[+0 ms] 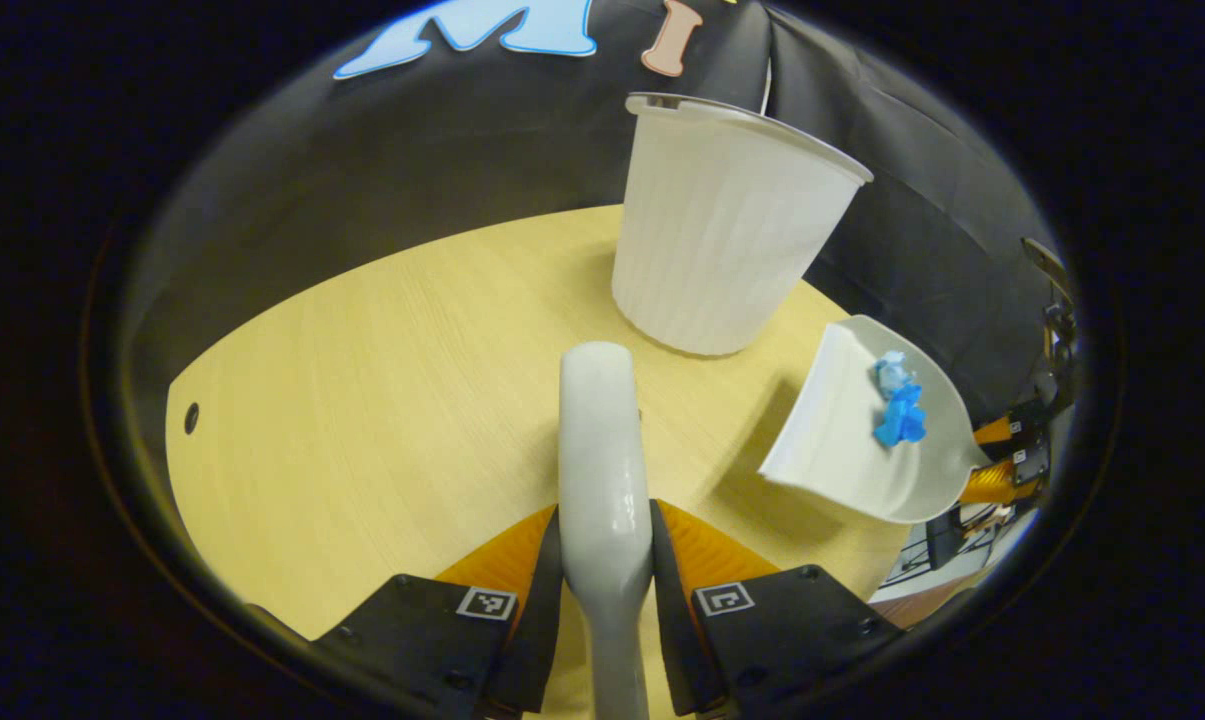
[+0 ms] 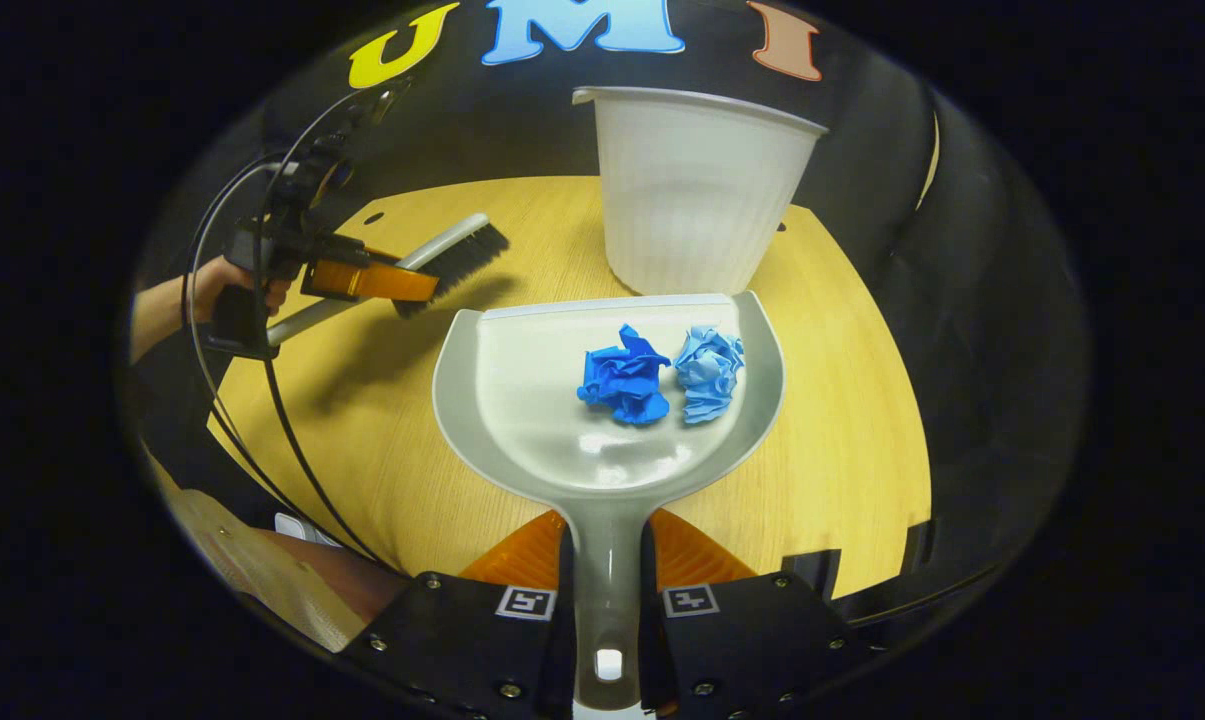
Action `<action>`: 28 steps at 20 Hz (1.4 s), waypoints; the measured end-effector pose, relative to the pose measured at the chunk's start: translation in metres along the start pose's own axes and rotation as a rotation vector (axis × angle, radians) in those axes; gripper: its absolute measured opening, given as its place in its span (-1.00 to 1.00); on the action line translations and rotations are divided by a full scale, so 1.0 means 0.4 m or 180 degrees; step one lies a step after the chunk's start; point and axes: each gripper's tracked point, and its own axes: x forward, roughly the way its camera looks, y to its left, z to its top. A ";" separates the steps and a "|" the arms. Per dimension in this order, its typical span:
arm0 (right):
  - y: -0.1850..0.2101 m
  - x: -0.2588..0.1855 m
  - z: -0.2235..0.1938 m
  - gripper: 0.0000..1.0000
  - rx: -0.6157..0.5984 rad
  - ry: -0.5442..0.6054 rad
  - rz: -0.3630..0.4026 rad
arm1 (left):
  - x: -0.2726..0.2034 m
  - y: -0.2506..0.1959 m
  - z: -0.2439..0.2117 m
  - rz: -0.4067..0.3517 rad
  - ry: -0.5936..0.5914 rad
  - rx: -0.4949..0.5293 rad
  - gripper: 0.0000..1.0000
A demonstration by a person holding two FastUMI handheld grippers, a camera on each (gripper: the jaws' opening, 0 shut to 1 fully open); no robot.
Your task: Pick up the small broom and dustpan from the desktop, sweep the trash into the dustpan with the broom, and then empty the trash into the garbage bin.
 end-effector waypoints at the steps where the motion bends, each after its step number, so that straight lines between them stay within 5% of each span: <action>1: 0.002 0.000 0.005 -0.43 0.0038 -0.0024 0.0005 | -0.001 0.003 0.000 0.0019 -0.0003 -0.0016 -0.03; 18: -0.037 -0.048 0.196 -0.51 -0.0169 -0.0276 0.0290 | -0.177 0.060 -0.075 0.0270 -0.0219 -0.0258 0.01; 28: -0.070 0.027 0.430 -0.52 0.0872 -0.0196 0.0964 | -0.248 0.043 -0.121 0.0310 -0.0271 -0.0503 0.01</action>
